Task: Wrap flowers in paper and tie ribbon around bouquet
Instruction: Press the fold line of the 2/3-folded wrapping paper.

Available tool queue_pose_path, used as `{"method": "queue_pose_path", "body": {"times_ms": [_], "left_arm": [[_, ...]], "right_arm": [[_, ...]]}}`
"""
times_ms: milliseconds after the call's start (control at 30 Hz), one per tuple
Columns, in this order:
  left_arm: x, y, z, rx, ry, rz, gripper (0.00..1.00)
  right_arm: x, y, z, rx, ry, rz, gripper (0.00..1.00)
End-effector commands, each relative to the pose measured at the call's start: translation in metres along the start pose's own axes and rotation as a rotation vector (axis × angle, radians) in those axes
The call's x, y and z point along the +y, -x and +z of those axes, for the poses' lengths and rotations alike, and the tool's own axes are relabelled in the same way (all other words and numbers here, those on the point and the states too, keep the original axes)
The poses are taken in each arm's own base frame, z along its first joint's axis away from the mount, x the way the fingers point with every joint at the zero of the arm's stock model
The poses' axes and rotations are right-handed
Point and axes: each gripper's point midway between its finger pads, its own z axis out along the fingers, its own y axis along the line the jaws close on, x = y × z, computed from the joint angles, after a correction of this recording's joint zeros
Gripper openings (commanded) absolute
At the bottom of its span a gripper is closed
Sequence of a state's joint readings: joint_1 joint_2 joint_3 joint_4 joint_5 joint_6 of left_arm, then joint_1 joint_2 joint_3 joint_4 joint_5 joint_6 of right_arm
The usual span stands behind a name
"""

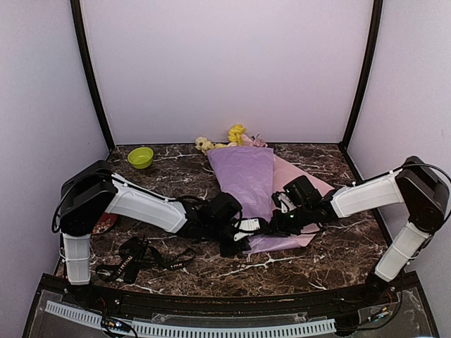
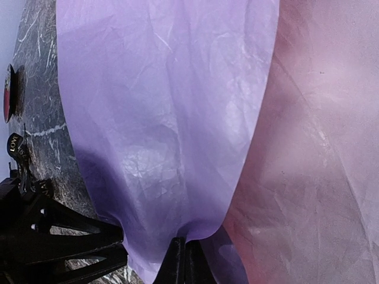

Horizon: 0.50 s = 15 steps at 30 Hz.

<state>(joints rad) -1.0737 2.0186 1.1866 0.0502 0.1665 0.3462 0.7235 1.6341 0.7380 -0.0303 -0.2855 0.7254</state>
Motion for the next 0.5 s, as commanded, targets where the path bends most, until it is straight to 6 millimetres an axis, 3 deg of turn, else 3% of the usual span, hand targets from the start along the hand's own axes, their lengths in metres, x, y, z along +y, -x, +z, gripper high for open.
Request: {"method": "queue_pose_path", "body": {"times_ms": [0, 267, 467], "left_arm": [[-0.023, -0.043, 0.003, 0.143, -0.099, 0.006, 0.21], [-0.022, -0.016, -0.010, 0.085, -0.116, 0.008, 0.24], [-0.006, 0.041, -0.036, -0.090, -0.118, -0.029, 0.25]], "right_arm": [[-0.007, 0.003, -0.007, -0.030, -0.035, 0.023, 0.00], [-0.018, -0.009, 0.000, -0.004, -0.047, 0.034, 0.00], [-0.015, -0.008, 0.000, 0.002, -0.037, 0.023, 0.00]]}}
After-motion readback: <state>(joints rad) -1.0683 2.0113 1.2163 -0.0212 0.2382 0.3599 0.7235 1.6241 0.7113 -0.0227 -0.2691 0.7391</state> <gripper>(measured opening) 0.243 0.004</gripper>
